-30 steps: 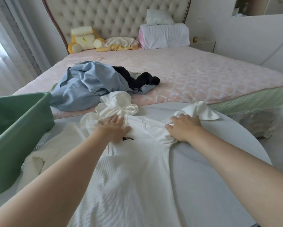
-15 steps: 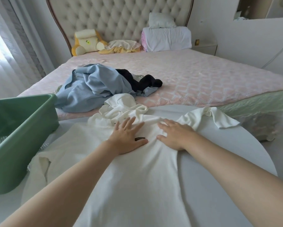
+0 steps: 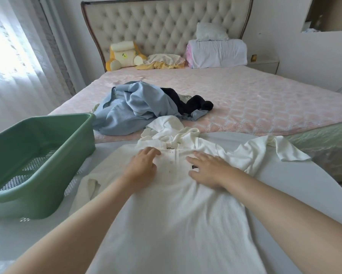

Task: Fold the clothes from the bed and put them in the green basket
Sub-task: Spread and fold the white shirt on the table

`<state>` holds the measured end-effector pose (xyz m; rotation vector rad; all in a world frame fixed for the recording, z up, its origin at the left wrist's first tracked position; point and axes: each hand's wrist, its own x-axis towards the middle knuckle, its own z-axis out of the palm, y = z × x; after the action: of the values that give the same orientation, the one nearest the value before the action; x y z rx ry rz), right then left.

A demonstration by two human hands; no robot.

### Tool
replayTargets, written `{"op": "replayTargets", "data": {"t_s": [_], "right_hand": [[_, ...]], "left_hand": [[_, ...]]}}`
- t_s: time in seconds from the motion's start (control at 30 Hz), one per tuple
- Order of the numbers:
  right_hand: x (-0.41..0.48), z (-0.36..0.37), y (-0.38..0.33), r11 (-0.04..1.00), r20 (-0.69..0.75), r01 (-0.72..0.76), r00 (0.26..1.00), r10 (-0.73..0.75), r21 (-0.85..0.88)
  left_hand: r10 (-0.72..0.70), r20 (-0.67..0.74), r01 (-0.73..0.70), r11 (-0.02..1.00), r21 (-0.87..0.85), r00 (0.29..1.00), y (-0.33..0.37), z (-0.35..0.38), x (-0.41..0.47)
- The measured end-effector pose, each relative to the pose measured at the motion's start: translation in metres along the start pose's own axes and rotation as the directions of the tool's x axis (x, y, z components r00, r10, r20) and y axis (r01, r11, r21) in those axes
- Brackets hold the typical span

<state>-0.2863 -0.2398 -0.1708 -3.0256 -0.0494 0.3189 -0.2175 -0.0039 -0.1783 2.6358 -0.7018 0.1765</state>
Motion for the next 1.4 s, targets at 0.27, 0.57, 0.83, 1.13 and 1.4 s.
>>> {"op": "replayTargets", "data": {"t_s": [0.27, 0.57, 0.83, 1.13, 1.4], "right_hand": [[0.01, 0.002, -0.086, 0.997, -0.167, -0.012, 0.986, 0.0, -0.074], [0.02, 0.027, -0.151, 0.997, -0.072, 0.062, 0.996, -0.058, 0.052], [0.007, 0.021, -0.116, 0.975, -0.013, 0.219, 0.976, -0.219, 0.028], [0.039, -0.028, -0.087, 0.931, -0.459, 0.223, 0.886, -0.07, 0.289], [0.112, -0.049, -0.054, 0.956, -0.44, 0.047, 0.894, 0.089, 0.29]], "left_hand": [[-0.5, -0.062, 0.5, 0.838, 0.22, 0.864, -0.086, -0.056, -0.043], [-0.544, -0.086, 0.519, 0.829, -0.209, 0.835, -0.09, -0.078, -0.05], [-0.588, 0.341, 0.207, 0.671, 0.713, 0.734, -0.059, -0.095, -0.048], [-0.047, 0.127, 0.034, 0.994, 0.104, 0.991, -0.041, -0.059, 0.007], [0.013, 0.144, -0.038, 0.984, 0.176, 0.99, -0.054, -0.01, 0.048]]}}
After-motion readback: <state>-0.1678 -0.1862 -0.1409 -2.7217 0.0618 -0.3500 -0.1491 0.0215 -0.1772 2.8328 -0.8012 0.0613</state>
